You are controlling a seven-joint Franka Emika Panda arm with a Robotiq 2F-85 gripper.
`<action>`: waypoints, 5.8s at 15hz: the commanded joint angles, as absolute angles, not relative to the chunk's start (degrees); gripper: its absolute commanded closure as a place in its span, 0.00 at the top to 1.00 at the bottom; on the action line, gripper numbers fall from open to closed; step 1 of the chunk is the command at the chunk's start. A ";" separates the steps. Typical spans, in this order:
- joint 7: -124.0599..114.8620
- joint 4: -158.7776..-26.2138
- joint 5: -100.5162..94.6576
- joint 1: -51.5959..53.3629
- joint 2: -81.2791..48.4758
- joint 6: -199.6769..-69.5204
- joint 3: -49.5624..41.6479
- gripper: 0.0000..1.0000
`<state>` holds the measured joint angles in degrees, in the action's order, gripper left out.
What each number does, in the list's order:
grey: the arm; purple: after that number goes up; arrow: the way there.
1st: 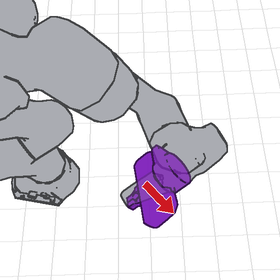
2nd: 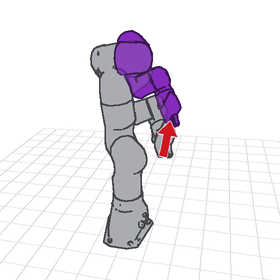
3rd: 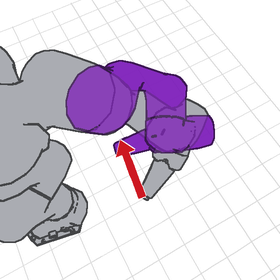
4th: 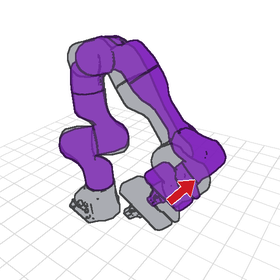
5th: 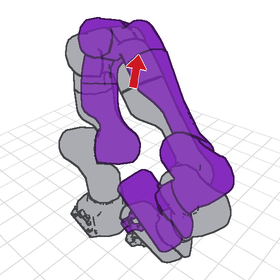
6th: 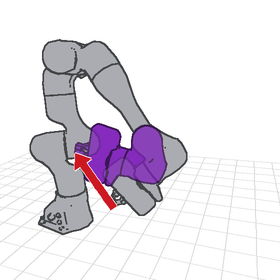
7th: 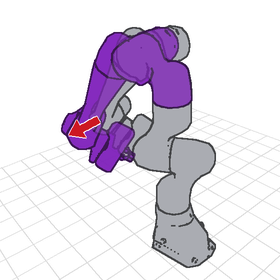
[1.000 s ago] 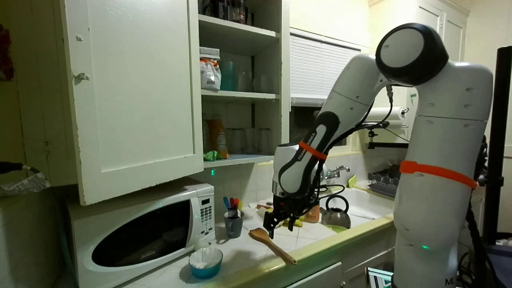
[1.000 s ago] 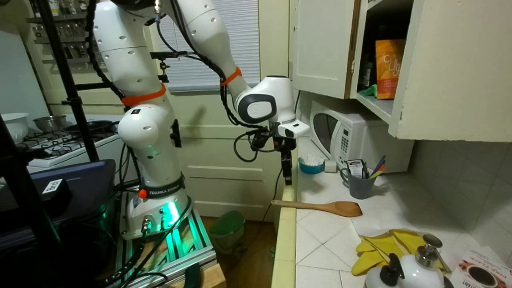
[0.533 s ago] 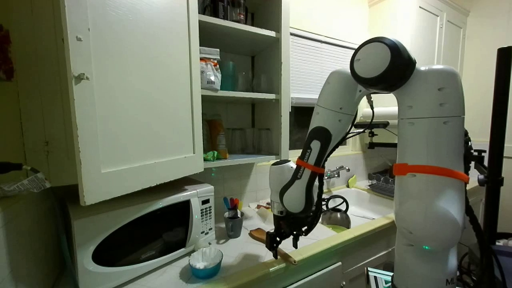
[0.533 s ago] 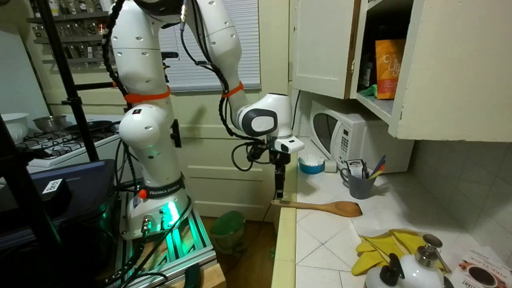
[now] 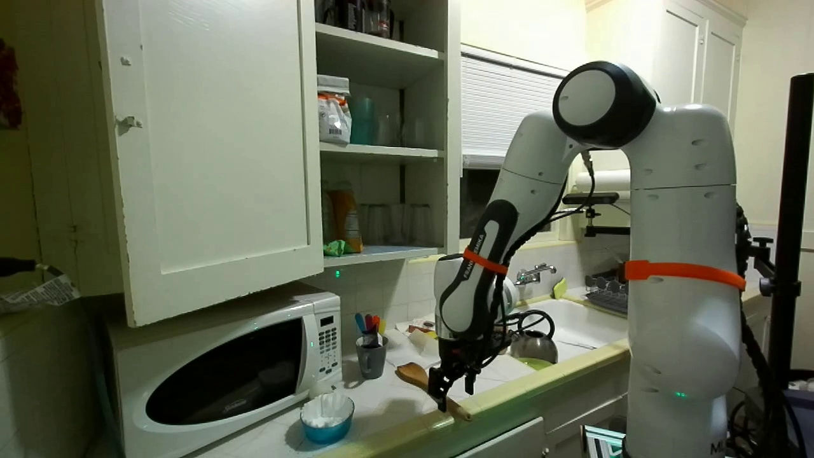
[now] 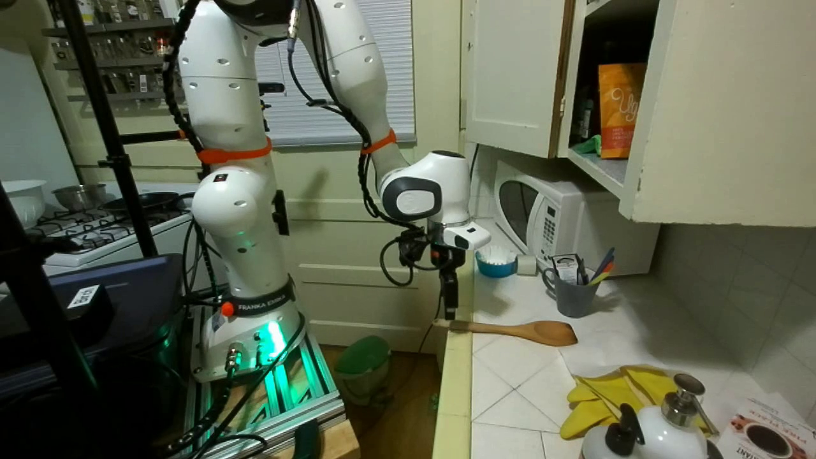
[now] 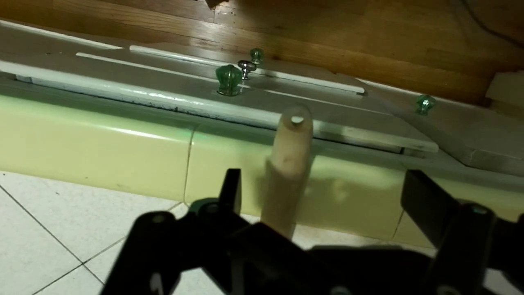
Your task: Pick up the cooking stick and put it on the shelf
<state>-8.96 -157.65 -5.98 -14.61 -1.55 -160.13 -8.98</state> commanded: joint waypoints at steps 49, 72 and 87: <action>-27.17 -157.46 -35.58 -8.90 20.46 -151.61 -14.41 0.07; 0.64 -156.32 -8.79 -4.33 6.88 -151.87 -20.35 0.07; 5.87 -139.45 -1.11 -11.74 -18.60 -153.98 -11.60 0.89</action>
<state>4.64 -141.97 -1.83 -10.52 -15.96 -153.99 -12.92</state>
